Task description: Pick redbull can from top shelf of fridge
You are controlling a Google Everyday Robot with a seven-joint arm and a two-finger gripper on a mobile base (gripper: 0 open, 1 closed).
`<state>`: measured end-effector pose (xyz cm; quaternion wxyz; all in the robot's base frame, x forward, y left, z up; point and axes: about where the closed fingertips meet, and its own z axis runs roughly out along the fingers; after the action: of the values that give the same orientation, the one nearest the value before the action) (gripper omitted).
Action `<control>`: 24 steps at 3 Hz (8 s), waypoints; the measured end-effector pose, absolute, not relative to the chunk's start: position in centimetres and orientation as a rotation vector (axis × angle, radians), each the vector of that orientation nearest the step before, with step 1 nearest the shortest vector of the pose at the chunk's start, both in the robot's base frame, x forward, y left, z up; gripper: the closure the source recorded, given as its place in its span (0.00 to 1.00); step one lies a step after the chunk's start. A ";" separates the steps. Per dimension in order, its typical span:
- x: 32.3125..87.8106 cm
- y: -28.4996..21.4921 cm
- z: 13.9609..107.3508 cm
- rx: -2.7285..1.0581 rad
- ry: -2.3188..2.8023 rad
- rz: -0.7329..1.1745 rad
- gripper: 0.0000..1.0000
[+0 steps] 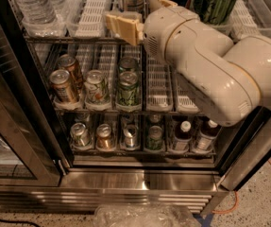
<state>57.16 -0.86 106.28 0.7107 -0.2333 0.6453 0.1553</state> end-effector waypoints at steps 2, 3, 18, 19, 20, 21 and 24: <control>59.3 -0.5 105.4 -0.515 1.445 0.375 0.27; 59.5 -0.4 105.4 -0.516 1.442 0.379 0.27; 51.9 3.5 107.6 -0.630 1.288 0.412 1.00; 50.3 3.1 105.9 -0.662 1.336 0.413 1.00; 47.0 0.8 105.9 -0.688 1.397 0.430 1.00; 46.1 1.5 105.6 -0.712 1.399 0.433 1.00; 37.4 4.2 99.8 -0.749 1.501 0.575 1.00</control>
Offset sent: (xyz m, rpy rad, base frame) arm 0.0433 0.0249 -0.0252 0.0332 0.0261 0.0204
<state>37.45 4.17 99.78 0.6322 -0.3273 0.6558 0.2511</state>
